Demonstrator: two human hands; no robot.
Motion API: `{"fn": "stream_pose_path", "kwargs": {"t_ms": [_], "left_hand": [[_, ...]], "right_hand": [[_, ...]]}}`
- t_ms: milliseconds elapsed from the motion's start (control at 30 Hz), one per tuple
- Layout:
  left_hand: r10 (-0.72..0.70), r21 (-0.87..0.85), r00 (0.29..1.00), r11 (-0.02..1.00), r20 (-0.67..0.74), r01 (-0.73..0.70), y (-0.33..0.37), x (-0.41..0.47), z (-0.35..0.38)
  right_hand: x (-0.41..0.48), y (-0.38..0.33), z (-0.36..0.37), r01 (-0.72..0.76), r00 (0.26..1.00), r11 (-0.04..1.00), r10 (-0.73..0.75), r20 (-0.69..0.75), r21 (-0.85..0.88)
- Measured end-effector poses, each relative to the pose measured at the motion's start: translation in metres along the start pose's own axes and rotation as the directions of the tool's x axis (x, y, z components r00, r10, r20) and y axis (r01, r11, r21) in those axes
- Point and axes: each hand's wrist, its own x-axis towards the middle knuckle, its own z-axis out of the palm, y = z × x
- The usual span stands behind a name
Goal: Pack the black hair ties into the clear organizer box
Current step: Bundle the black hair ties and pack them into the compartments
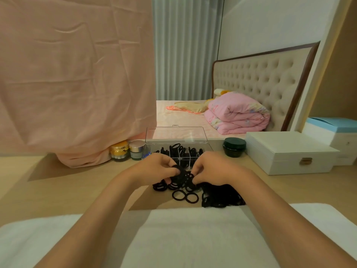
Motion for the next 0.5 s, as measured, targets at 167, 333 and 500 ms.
{"fn": "stream_pose_path", "kwargs": {"t_ms": [167, 333, 500], "left_hand": [[-0.066, -0.092, 0.998, 0.993, 0.019, 0.067, -0.001, 0.001, 0.002], [-0.130, -0.176, 0.987, 0.978, -0.095, 0.112, 0.000, 0.006, 0.006], [-0.108, -0.246, 0.987, 0.966, -0.120, 0.076, 0.003, 0.007, 0.014]], "right_hand": [[-0.002, 0.005, -0.014, 0.007, 1.000, 0.975, -0.006, -0.006, 0.222], [-0.015, 0.002, -0.028, -0.007, 1.000, 0.942, 0.012, -0.015, 0.337], [-0.021, -0.010, -0.032, 0.004, 0.996, 0.867, -0.047, 0.074, 0.499]]}}
